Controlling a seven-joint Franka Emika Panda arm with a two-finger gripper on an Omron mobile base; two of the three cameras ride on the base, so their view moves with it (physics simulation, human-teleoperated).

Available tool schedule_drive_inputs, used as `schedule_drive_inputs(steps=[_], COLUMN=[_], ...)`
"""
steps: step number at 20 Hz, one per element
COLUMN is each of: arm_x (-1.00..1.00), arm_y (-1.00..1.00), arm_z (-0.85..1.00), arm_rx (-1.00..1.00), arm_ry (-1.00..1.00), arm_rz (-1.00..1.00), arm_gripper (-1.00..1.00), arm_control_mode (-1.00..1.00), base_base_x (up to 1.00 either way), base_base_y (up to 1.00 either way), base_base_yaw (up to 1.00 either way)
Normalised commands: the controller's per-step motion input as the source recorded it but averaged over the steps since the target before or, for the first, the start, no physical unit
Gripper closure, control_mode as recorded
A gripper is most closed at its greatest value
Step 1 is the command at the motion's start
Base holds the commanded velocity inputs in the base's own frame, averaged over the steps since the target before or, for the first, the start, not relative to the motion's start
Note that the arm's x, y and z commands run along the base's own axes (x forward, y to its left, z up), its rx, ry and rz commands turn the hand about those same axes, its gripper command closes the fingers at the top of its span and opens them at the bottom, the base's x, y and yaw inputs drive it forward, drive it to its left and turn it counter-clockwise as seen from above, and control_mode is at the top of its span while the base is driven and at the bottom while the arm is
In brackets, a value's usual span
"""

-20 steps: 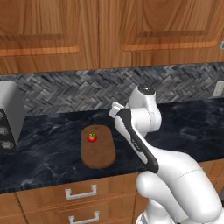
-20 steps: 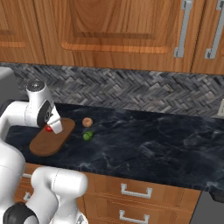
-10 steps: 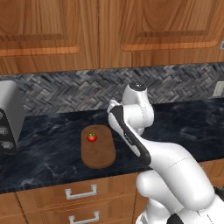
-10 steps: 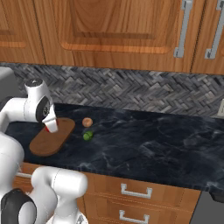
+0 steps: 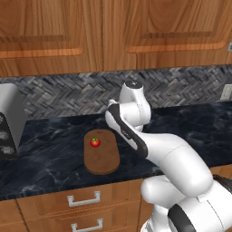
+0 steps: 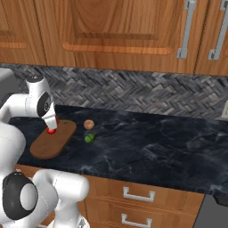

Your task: Place the avocado, onion, tomato, and bell pepper on the cutting board.

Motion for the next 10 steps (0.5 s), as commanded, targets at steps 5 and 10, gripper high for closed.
schedule_drive_inputs(steps=[5, 10], arm_x=[0.15, 0.15], arm_y=[0.05, 0.08], arm_z=[-0.05, -0.11], arm_rx=[0.05, 0.06], arm_ry=[0.0, 0.0], arm_rz=[0.0, 0.0], arm_gripper=[1.0, 1.0], arm_control_mode=[-1.0, -1.0], base_base_x=[0.0, 0.0], base_base_y=[0.0, 0.0], base_base_yaw=[0.0, 0.0])
